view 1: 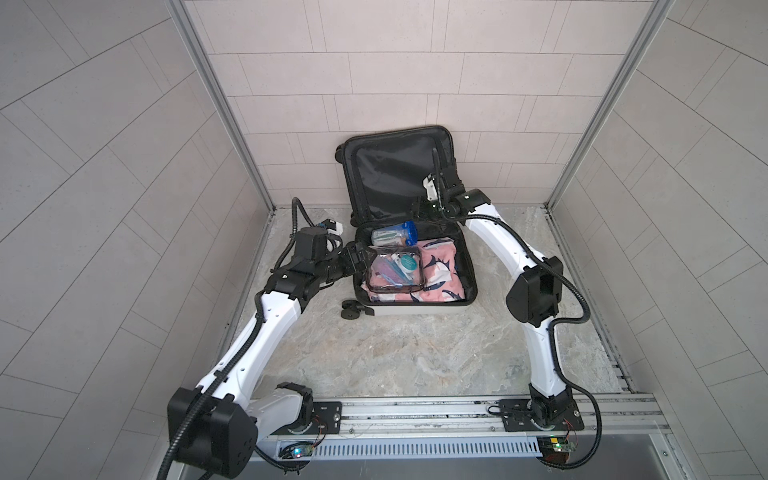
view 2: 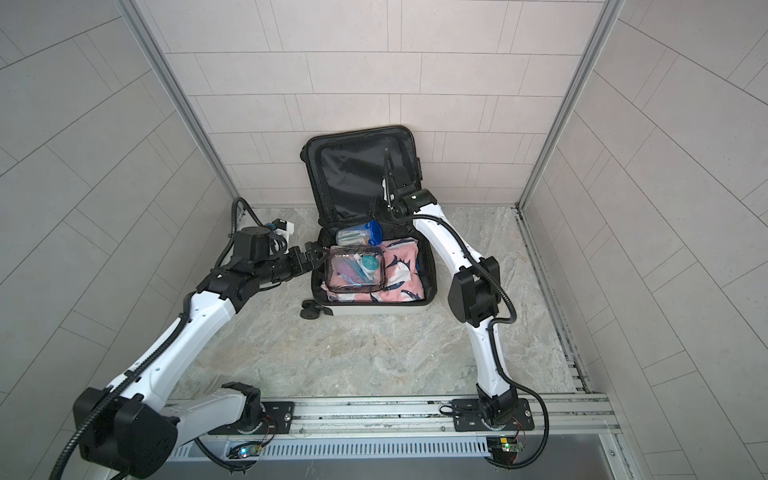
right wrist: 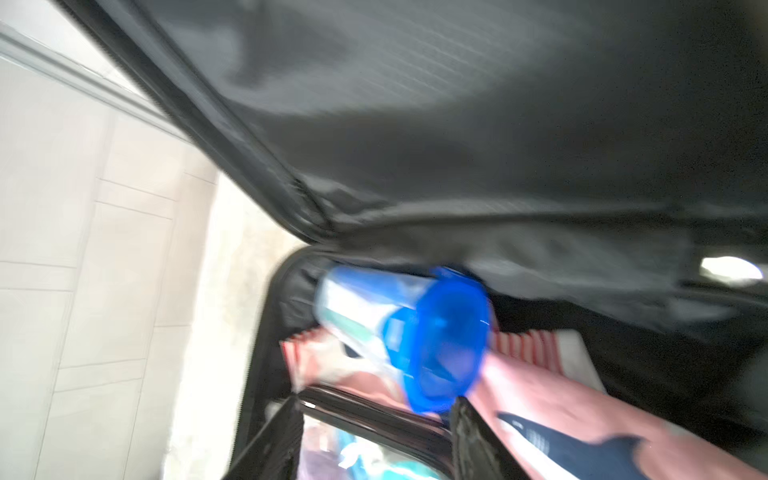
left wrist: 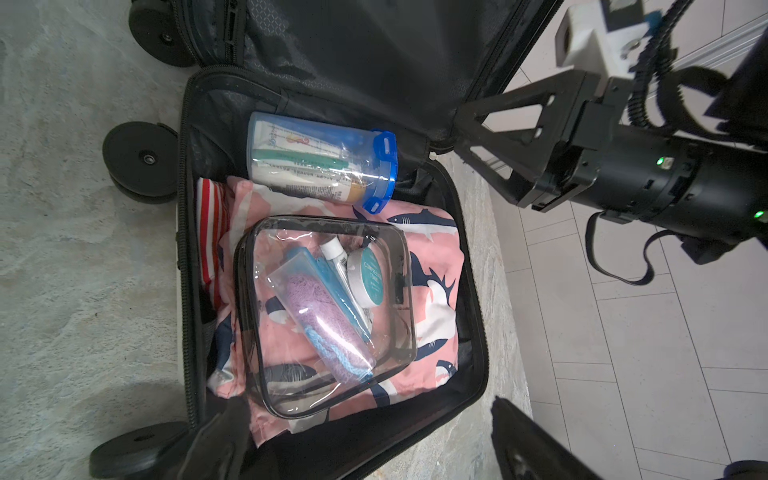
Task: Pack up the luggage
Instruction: 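Lift the blue-lidded container with the right gripper and lower it into the suitcase, then release the container and raise both grippers away from the suitcase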
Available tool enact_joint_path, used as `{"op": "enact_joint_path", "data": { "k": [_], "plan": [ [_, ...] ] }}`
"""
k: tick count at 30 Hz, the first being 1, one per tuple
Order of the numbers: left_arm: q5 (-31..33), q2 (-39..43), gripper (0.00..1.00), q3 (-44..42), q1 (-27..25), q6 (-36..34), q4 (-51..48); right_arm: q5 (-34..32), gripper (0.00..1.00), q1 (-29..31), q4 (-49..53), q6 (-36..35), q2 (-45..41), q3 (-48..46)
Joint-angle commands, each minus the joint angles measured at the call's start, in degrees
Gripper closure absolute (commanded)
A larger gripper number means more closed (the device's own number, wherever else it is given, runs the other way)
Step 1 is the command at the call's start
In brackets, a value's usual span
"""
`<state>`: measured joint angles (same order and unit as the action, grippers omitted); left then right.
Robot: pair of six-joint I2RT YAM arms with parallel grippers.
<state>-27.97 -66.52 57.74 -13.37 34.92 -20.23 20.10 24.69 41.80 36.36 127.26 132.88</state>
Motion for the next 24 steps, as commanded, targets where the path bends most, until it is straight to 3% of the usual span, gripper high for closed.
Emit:
{"op": "enact_joint_path", "data": {
  "k": [1, 9, 17, 24],
  "plan": [
    [0.26, 0.09, 0.04, 1.33, 0.36, -0.86, -0.05, -0.4, 0.48, 1.04, 5.08, -1.0, 5.87, 6.36],
    [0.46, 0.44, 0.05, 0.96, 0.73, -1.07, -0.42, 0.2, 0.55, 1.5, 5.0, 0.46, 11.61, 6.76],
    [0.28, -0.31, 0.05, 1.02, 1.21, -1.17, 0.08, -1.54, 0.57, 1.59, -3.88, 1.7, 6.63, -10.49],
    [0.57, -1.67, 0.04, 3.45, 1.6, -2.89, -1.32, -1.03, 0.56, 1.15, -2.1, 0.95, 7.69, -6.39]
  ]
}}
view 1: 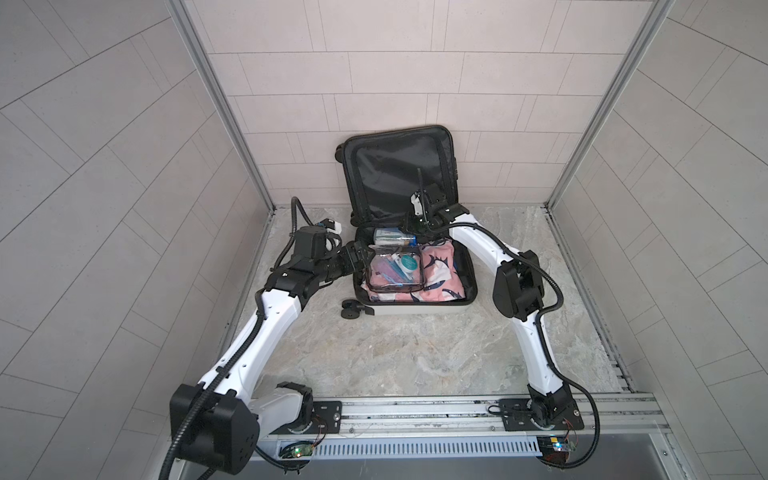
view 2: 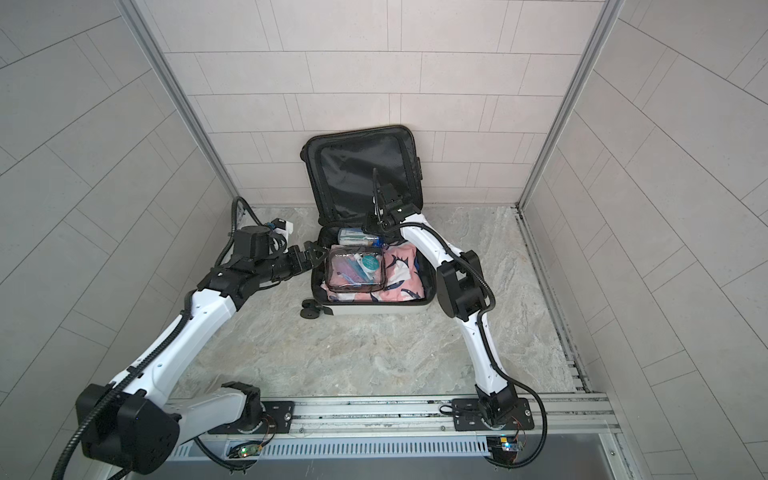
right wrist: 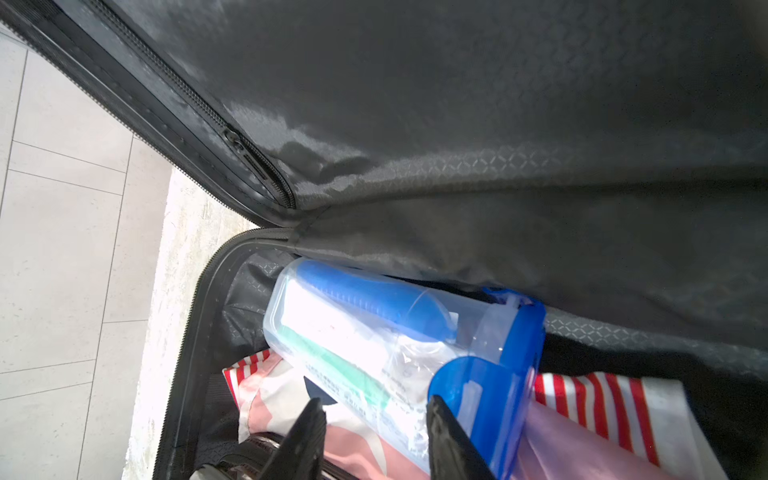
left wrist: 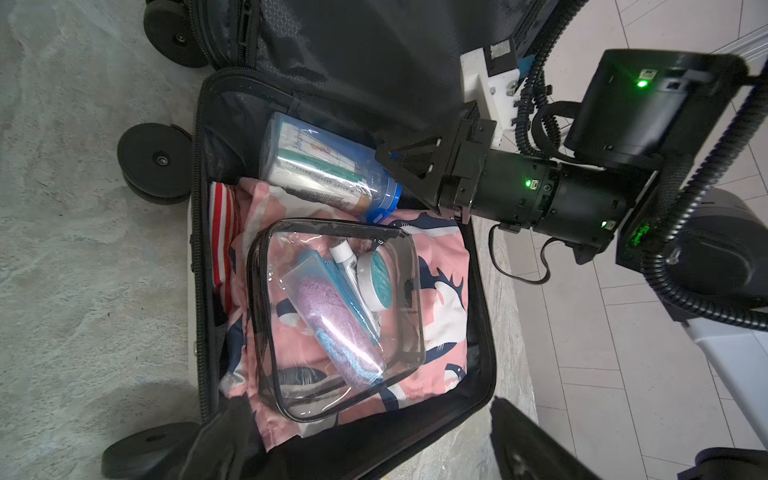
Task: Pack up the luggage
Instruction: 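Release the container and raise both grippers away from the suitcase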
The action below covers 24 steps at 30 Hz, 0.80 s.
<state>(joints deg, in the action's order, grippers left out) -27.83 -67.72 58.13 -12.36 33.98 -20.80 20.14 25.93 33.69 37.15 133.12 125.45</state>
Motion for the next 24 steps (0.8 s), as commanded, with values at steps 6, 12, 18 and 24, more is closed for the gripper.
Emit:
{"op": "enact_joint_path", "data": {
  "k": [6, 12, 18, 24],
  "plan": [
    [-0.43, -3.47, 0.04, 10.82, 6.41, -4.48, -2.97, -1.73, 0.24, -0.47, 11.97, -1.92, -0.41, 9.94],
    [-1.28, -9.46, 0.05, 17.57, 11.31, -6.78, 0.42, -7.02, 0.09, -0.79, 15.4, -5.73, -8.35, 8.82],
    [0.58, -15.35, 0.06, 20.99, 13.13, -7.94, 11.68, -14.7, 0.1, -3.76, 17.56, -10.25, -13.24, 8.26],
    [1.44, -23.19, 0.13, 25.8, 13.15, -6.37, 22.55, -25.92, 0.09, -7.22, 14.91, -13.37, -15.54, 7.84]
  ]
}}
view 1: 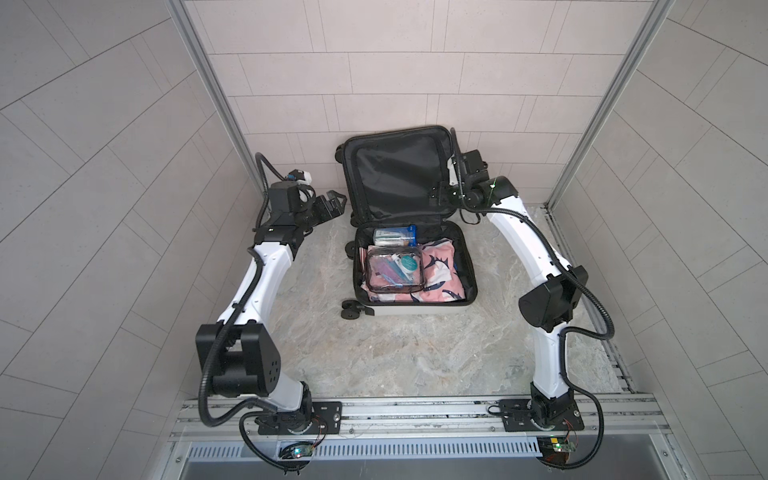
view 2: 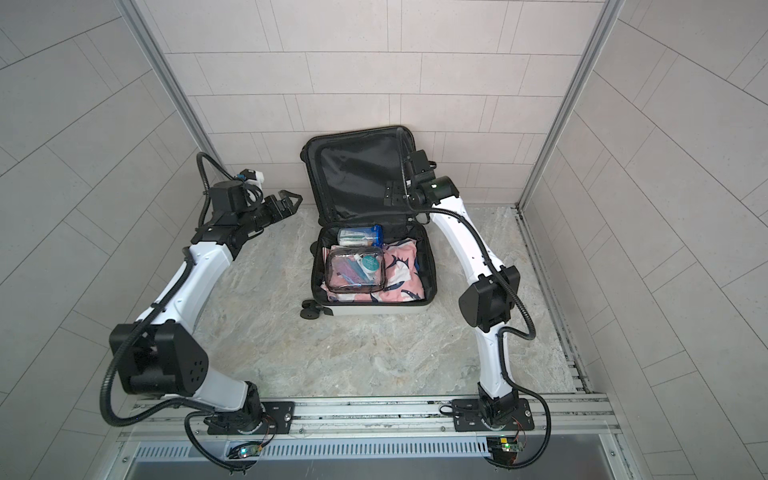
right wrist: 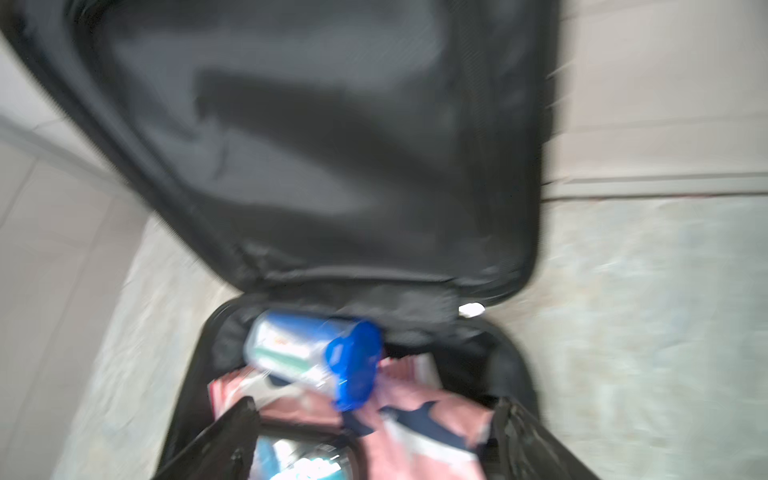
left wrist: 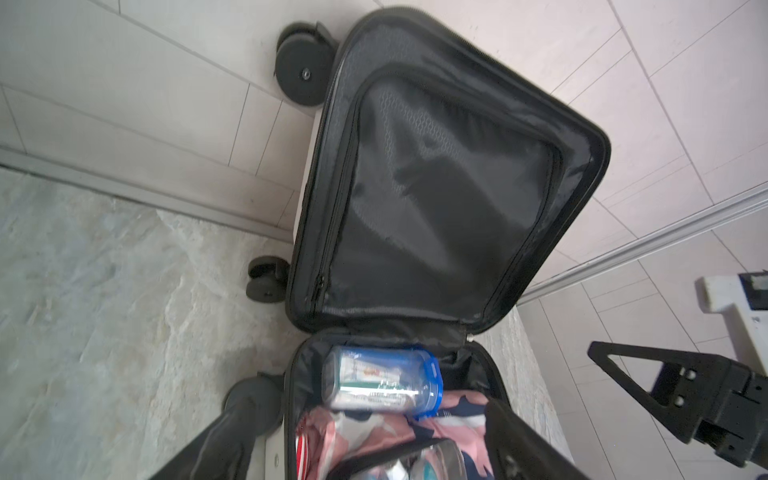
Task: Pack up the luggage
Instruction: 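Release the container and raise both grippers away from the suitcase, then move both grippers to the edge of the open lid farthest from the robot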
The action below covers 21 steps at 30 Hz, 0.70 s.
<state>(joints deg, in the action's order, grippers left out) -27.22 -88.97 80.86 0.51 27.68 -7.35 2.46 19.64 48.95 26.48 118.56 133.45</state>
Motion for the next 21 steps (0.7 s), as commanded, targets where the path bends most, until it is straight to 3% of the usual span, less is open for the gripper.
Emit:
{"op": "enact_joint_path", "data": {
  "k": [1, 8, 14, 21],
  "plan": [
    [1.28, -3.42, 0.14, 4.14, 0.22, 0.05, 10.45, -8.02, 0.1, -1.62, -2.12, -3.69, -1.13, -0.36],
    [1.58, -15.6, 0.25, 14.58, 0.27, -1.05, 13.64, -7.29, 0.15, -4.95, -10.75, -6.87, 2.02, 3.05],
    [0.84, -25.48, 0.34, 23.71, 0.18, -0.16, 15.69, 1.71, 0.33, -8.37, -14.97, -3.58, 10.15, 11.94],
    [-0.72, -33.24, 0.41, 31.24, -0.08, 0.96, 17.28, 4.76, 0.29, -8.82, -20.25, -2.77, 17.02, 18.08]
  ]
}}
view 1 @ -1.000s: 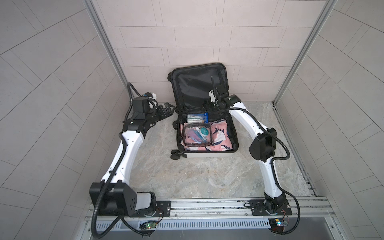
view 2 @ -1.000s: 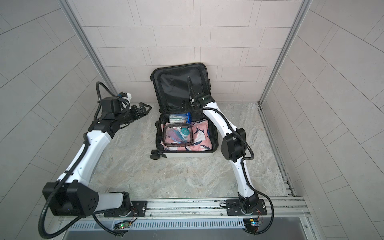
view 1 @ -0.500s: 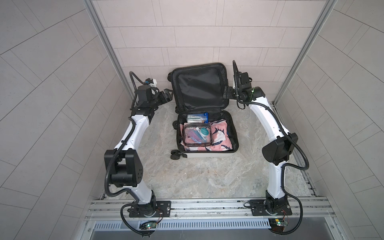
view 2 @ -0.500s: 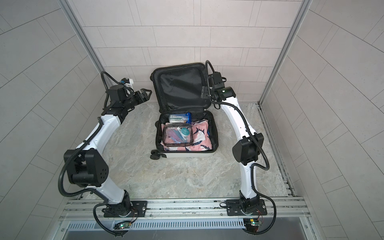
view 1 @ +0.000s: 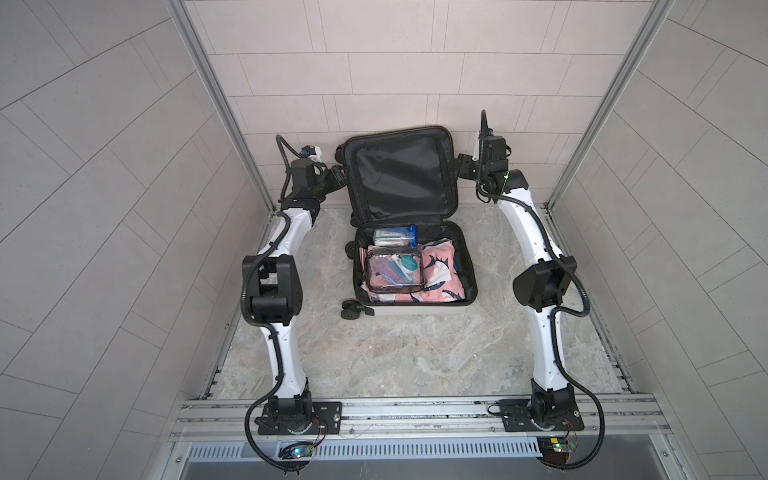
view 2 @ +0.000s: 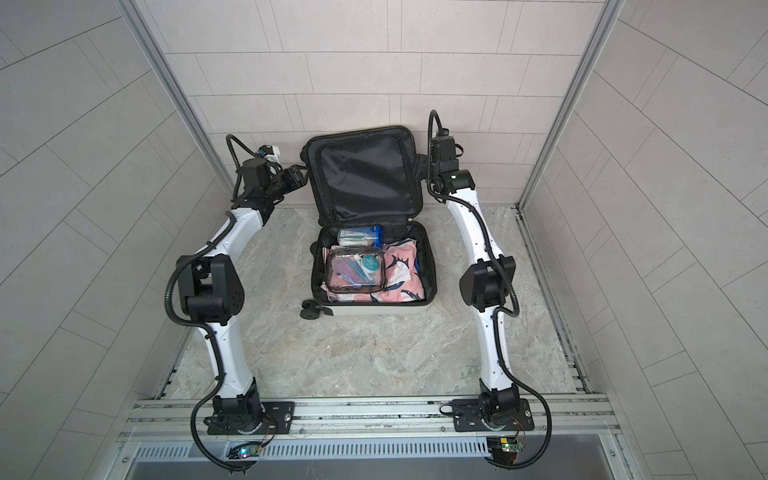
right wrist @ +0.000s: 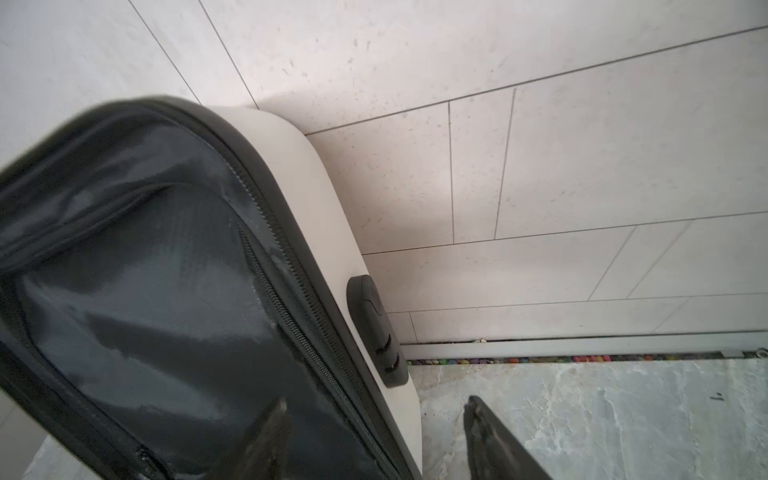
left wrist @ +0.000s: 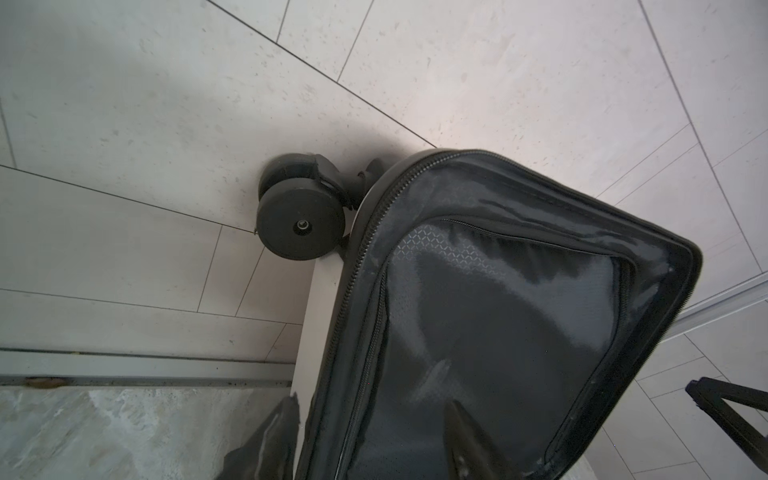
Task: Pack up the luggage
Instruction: 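Move both grippers to the edge of the open lid farthest from the robot, then grasp the lid edge with both grippers and swing it closed over the contents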
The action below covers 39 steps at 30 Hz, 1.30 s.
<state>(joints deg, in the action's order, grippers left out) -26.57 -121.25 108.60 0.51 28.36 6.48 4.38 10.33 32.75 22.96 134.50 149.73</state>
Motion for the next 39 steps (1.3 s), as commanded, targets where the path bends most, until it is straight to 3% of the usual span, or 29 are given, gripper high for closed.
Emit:
{"op": "enact_joint_path", "data": {
  "k": [1, 7, 16, 22, 26, 29, 33, 39],
  "plan": [
    [-1.49, -1.78, 0.42, 4.73, -0.15, 0.26, 3.45, 3.25, 0.28, 0.53, -5.42, 0.97, 1.61, 1.79],
    [-1.69, -7.0, 0.49, 12.11, -0.72, 0.29, 1.74, 3.89, 0.27, 0.5, -11.18, 1.99, 4.93, 3.17],
    [-0.82, -14.89, 0.61, 24.93, -2.16, 0.16, -4.69, 4.31, 0.39, 0.5, -16.51, 3.89, 8.79, 5.66],
    [-0.17, -16.56, 0.69, 27.77, -2.59, -0.01, -6.01, 5.23, 0.49, 0.44, -19.9, 4.57, 10.68, 7.48],
    [-0.4, -16.61, 0.82, 28.68, -2.78, -0.24, -6.5, 6.3, 0.62, 0.48, -20.62, 4.76, 11.05, 8.3],
    [-0.85, -15.91, 0.99, 28.65, -3.1, -0.99, -7.29, 7.29, 0.76, 0.49, -20.58, 4.72, 10.55, 8.3],
    [-0.93, -14.01, 1.0, 27.5, -3.29, -1.55, -7.8, 8.31, 0.93, 0.48, -19.77, 5.37, 9.58, 8.3],
    [-1.14, -9.12, 1.0, 22.53, -3.56, -1.65, -5.45, 10.73, 1.0, 0.5, -18.37, 6.04, 8.0, 8.3]
  ]
}}
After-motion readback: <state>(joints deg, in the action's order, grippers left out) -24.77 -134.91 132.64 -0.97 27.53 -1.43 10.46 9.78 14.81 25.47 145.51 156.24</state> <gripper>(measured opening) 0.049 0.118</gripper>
